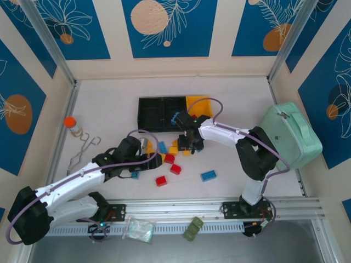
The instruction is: Sort the legos into containers by color
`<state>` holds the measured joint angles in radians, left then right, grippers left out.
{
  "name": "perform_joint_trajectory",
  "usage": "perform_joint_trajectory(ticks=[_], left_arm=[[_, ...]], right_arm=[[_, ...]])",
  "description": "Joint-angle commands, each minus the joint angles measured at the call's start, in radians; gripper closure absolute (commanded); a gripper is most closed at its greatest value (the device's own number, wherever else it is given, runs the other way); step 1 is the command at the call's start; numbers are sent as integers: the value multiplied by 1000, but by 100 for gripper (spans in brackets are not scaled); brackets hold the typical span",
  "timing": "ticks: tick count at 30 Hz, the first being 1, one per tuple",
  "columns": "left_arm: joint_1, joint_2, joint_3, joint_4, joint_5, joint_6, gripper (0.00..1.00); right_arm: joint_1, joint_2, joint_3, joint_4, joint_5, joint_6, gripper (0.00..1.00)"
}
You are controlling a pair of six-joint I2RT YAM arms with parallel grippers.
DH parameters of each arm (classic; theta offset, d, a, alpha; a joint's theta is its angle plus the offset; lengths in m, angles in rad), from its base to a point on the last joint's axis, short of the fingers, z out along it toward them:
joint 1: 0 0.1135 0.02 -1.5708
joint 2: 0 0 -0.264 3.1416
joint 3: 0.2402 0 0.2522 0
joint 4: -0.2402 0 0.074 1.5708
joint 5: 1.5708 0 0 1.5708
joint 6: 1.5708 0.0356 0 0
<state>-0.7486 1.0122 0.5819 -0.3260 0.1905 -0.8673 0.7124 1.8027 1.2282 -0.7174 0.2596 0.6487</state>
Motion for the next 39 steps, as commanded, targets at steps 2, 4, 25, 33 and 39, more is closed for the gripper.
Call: perform_joint_trajectory(ticks=[2,4,25,33,39], left_arm=[[-12,4,-12,16,-4,-16,20],[-11,5,-11,17,-6,-16,20],[7,-60,-5,-100,-141,-34,18],[62,-150,-18,-199,-172,-42,18],[66,-200,-30,-254,-193,-51,18]], right_arm=[[5,43,16,16,-23,22,45],[5,63,17,25,-28,20,47],[28,-28,144,-98,-5,-11,73],[60,97,398,-146,-29,-58,72],[86,287,676,-209,-42,-91,73]])
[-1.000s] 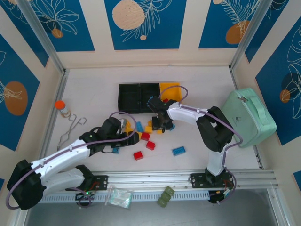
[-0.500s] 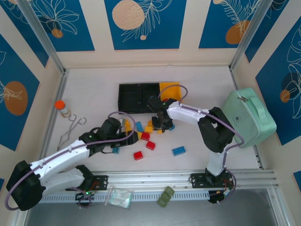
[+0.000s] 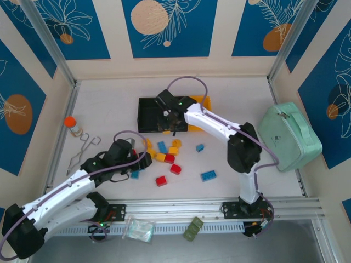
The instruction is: Sort the legos into containers by color
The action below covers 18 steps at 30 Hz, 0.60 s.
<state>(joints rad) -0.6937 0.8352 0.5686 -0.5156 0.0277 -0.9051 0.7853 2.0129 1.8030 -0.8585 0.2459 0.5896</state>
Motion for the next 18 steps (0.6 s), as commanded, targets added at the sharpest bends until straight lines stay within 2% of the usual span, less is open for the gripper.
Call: perform_joint_trajectory(ticks=[1,11,18], left_arm=[[13,-31,-17,-72,-34,-14,18],[22,-108,-48,-118,-43,-28,18],[22,-118,-64,-120,-38,-33,18]], right_arm=[[14,107,144,-79,-31,-34,72],[2,445,650,-257,-75,-56,72],[-23,562,819,-289,-104,-46,70]])
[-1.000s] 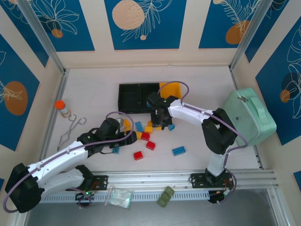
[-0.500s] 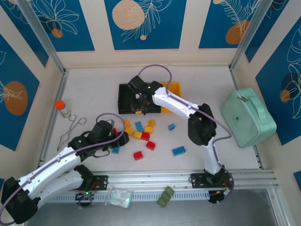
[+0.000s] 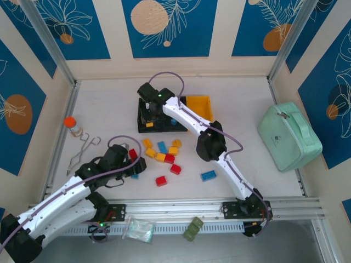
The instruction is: Sort the legos into containers by color
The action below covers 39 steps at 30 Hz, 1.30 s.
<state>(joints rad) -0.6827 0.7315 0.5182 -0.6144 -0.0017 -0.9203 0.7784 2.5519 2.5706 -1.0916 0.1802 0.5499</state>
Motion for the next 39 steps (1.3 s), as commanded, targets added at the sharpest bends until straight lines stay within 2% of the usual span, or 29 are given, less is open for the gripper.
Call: perform_joint_trajectory(ticks=[1,6,12,19,25,31,39], left_arm=[[13,-15,-14,-21,-8,-17,17],[13,-13,-20,-15,-4,-19,17],[13,-12,-28,-9,2,-26,17],[14,-10,-26,-1,3,-28,18],[14,4,-15,16,28,-7,18],[13,66,-5,140,155,43,19],[-19,216,51,271,250,89,19]], right_arm=[[-18,26,51,-48,-41,-6,70],[-30,35,52,-11,-52,4,67],[-31,40,65,-12,-48,8,51],[-17,-38,1,-9,-21,-11,51],[3,-267,-291,110,23,-28,50],[4,-540,-648,214,74,-17,49],[-64,-869,-1169,338,121,56,44]])
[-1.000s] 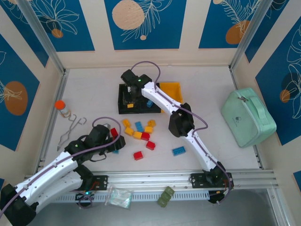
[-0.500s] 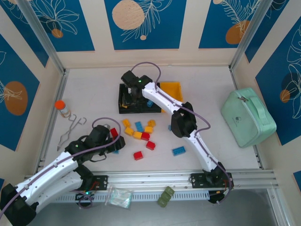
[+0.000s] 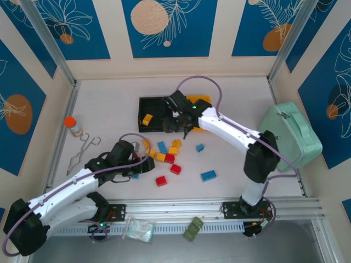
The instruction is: Sort the legos into containers by color
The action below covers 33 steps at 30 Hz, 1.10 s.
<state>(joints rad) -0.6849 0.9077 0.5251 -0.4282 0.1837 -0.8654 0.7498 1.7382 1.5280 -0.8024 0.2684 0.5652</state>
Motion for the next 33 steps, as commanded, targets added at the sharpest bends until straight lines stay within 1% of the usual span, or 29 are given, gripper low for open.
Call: perform_joint_trajectory(ticks=[1,6,10,15,18,23,25,26,30,32,33], left_arm=[[-28,61,51,97,66,35,19],[-101,160,97,147,37,40,19],[-151,221,133,161,-2,48,20],[-197,265,173,165,-49,63,20],[-206,280,191,144,-62,71,20],[-209,271,175,141,-73,62,20],[-209,262,164,143,-75,56,20],[-209,260,159,146,-76,54,20],[-210,255,147,144,-85,52,20],[-209,258,144,143,-85,50,20],[-209,260,144,143,-85,48,20]], right_arm=[[-52,-78,-171,52,30,47,44],[-120,-164,-348,67,33,71,41],[-147,-163,-410,86,28,101,37],[-174,-119,-442,144,10,152,36],[-189,-76,-438,162,-8,175,36],[-197,0,-414,138,18,217,37],[-199,14,-419,150,13,220,41],[-201,21,-419,153,9,220,46],[-191,9,-421,150,26,225,68],[-178,-10,-415,139,33,222,74],[-170,-19,-410,131,38,218,75]])
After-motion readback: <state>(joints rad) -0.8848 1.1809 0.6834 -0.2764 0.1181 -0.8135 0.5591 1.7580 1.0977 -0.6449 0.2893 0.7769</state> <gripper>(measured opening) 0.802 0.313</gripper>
